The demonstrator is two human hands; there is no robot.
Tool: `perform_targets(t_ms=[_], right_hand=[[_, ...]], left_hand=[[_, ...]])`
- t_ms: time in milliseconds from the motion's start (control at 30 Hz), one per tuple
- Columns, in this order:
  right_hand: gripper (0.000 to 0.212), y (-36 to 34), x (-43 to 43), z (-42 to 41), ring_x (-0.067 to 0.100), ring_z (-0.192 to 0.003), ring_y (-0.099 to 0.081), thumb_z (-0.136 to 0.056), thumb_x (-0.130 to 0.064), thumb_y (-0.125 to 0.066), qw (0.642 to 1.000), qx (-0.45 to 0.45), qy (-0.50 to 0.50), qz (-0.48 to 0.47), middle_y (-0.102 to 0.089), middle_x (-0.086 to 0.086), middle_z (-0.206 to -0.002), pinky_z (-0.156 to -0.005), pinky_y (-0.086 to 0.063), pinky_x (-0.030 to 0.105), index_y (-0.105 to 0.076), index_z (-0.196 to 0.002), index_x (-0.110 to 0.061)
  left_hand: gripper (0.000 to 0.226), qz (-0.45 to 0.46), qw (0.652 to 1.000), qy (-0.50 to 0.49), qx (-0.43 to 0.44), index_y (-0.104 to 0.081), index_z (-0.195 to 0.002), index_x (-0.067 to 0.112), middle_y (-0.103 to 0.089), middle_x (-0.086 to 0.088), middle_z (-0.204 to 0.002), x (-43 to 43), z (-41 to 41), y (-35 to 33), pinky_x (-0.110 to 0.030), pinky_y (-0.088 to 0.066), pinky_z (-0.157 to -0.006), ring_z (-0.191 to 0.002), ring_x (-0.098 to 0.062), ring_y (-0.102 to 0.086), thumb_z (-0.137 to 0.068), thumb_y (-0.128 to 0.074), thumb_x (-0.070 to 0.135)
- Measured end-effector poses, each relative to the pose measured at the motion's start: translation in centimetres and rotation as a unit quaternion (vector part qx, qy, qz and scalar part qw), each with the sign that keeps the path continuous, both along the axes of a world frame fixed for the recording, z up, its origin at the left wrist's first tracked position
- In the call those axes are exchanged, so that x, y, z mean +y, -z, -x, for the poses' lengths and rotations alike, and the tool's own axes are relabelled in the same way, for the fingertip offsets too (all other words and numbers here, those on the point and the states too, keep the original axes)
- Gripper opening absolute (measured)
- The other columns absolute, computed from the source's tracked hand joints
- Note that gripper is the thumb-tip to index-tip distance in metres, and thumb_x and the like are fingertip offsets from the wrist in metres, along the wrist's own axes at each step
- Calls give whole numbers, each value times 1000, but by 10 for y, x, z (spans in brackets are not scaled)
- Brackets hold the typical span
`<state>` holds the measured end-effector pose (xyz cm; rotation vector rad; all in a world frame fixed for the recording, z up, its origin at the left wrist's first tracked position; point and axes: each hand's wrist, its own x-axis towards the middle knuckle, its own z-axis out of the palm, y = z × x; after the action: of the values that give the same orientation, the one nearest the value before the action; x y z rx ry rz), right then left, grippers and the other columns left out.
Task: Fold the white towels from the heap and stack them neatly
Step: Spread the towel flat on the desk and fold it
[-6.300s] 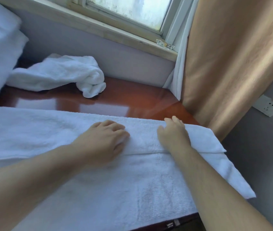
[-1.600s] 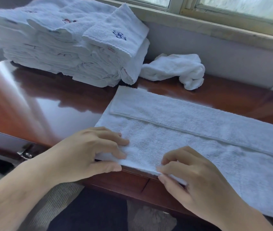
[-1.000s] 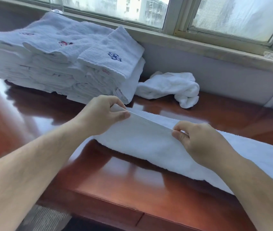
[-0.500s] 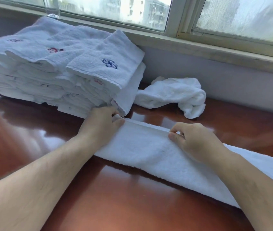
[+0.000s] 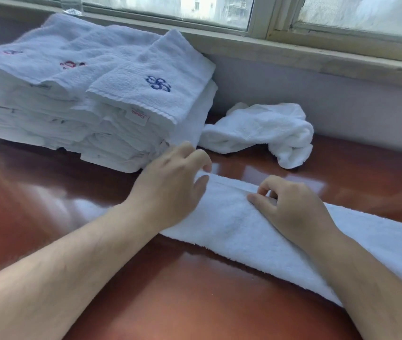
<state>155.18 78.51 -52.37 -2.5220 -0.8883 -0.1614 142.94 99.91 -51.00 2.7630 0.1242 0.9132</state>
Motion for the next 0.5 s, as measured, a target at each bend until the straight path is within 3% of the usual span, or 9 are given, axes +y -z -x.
perform_targets(t_ms=[67,167,333,500], right_hand=[[26,-1,1,0,2,-73,-54,-89,-55,-59,1000,-12,18,15,-61,-12,-71,-58,-39,23,-59,-80,-31],[30,-3,-6,3,6,-73,-54,-90,-58,-56,998,-22,54,38,-59,-12,-72,-56,-39,25,-57,-81,-29],[38,-3,-45,14,5,-64,-52,-92,-61,-50,993,-31,98,57,-56,-9,-65,-51,-33,28,-51,-76,-27],[43,-5,-90,23,13,-66,-53,-92,-63,-44,982,-53,159,82,-55,-8,-67,-55,-32,32,-44,-71,-26]], left_hand=[[35,70,990,59,106,-53,-131,35,-48,14,-132,-12,-10,4,-17,-24,-93,-123,-6,-41,-97,-51,46],[63,54,959,71,268,-28,-153,40,-18,11,-164,-21,-22,13,-28,-10,-116,-150,-10,-12,-95,-31,67],[73,13,956,56,289,-20,-154,43,-11,11,-166,-18,-23,21,-30,-5,-117,-151,-11,-7,-89,-19,75],[70,-7,952,53,302,-21,-155,39,-14,9,-166,-21,-23,17,-34,-8,-120,-152,-14,-10,-93,-23,71]])
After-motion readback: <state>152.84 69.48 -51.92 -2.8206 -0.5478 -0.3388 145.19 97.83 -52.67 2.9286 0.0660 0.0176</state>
